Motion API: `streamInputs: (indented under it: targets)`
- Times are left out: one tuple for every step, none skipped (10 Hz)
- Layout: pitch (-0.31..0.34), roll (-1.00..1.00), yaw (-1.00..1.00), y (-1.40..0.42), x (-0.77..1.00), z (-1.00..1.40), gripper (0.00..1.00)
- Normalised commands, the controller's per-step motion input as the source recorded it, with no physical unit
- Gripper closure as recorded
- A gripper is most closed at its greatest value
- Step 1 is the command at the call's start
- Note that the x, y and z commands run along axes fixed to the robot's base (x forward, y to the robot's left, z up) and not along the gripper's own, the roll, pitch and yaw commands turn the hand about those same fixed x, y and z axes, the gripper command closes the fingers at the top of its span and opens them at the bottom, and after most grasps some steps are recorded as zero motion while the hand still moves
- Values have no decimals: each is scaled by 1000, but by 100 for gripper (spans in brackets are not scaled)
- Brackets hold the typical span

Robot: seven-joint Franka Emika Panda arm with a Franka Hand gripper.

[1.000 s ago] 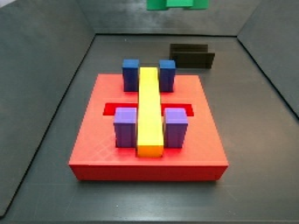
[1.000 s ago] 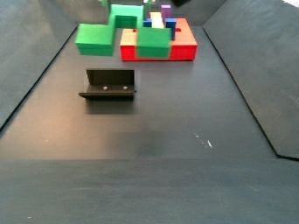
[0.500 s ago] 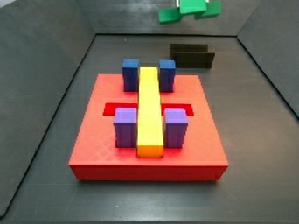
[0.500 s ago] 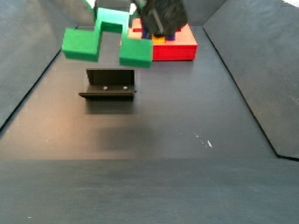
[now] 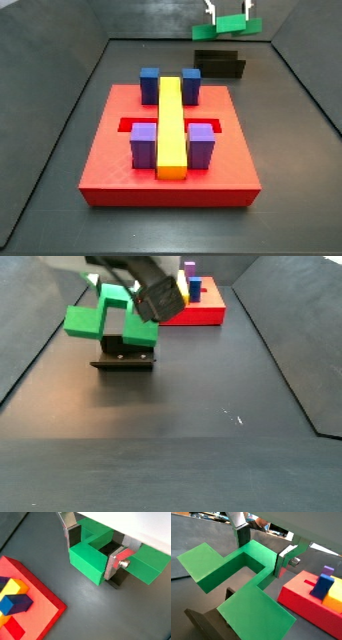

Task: Pick up the green object. Move up. Place the green object on the fixture. Regrasp the green object. Move to above the board. Insert the green object.
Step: Place the green object on the fixture.

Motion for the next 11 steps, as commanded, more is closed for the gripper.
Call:
streamInputs:
  targets:
    - [0,-251,-174,-23,206,-343,100]
    - [111,-143,-74,0,191,-203,100]
    - [11,-297,-20,0,80,-183,100]
    - [0,-363,-3,0,94,-146,100]
    - [80,0,0,0,49,0,100]
    - [0,-91,0,23,0,0,100]
    - [251,-503,-100,374,449,-71,100]
    - [686,-443,-251,214,474,-197,100]
    - [834,-586,-163,123,409,-100,100]
    - [800,-574,-149,123,449,-134,100]
    - [623,-449,-126,6,263,-263,100]
